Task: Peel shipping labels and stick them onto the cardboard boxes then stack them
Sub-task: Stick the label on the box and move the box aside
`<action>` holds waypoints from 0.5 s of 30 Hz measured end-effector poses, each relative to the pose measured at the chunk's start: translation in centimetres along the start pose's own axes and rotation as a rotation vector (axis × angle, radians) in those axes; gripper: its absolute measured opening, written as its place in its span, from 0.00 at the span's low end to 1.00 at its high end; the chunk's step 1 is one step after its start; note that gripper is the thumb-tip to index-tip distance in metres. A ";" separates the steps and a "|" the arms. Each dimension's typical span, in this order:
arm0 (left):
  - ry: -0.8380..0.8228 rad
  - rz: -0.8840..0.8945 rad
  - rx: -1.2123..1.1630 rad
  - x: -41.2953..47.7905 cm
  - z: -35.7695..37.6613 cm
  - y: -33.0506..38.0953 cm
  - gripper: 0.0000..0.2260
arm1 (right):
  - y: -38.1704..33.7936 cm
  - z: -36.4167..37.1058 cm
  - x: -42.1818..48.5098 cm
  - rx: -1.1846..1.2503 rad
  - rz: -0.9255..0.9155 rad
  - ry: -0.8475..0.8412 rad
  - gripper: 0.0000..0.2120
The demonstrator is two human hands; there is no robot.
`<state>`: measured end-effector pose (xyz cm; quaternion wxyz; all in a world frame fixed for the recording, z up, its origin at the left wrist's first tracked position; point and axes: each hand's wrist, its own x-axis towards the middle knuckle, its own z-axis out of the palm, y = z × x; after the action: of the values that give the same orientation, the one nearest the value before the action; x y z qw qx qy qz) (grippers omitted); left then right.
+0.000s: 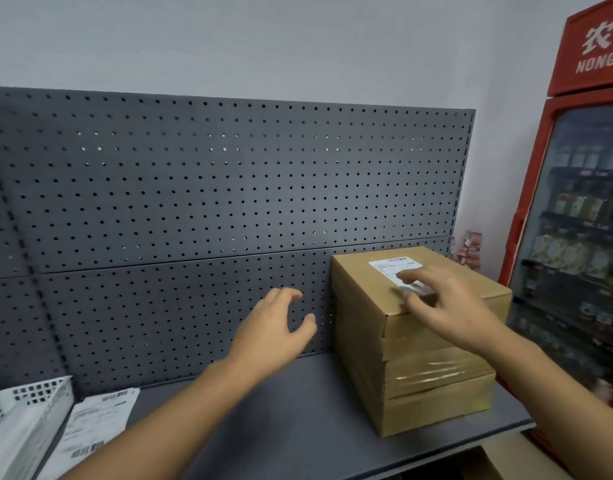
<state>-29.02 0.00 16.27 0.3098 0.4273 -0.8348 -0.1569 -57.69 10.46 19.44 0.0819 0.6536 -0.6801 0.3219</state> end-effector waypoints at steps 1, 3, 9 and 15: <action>0.014 -0.003 0.024 -0.5 -0.3 -0.7 0.23 | -0.6 0.5 0.0 0.010 -0.015 -0.002 0.17; 0.036 -0.004 0.069 -1.5 -1.0 -1.8 0.23 | -1.8 1.4 0.1 0.027 -0.042 -0.003 0.17; 0.060 -0.018 0.137 -3.7 -2.7 -4.7 0.24 | -5.1 3.4 0.2 -0.008 -0.096 0.002 0.21; 0.087 -0.054 0.178 -5.8 -4.7 -7.6 0.24 | -9.4 5.8 0.1 -0.089 -0.205 0.029 0.22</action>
<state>-18.66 0.25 13.62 0.3023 0.4817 -0.8194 -0.0715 -47.04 7.81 18.13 0.1531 0.7107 -0.6220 0.2908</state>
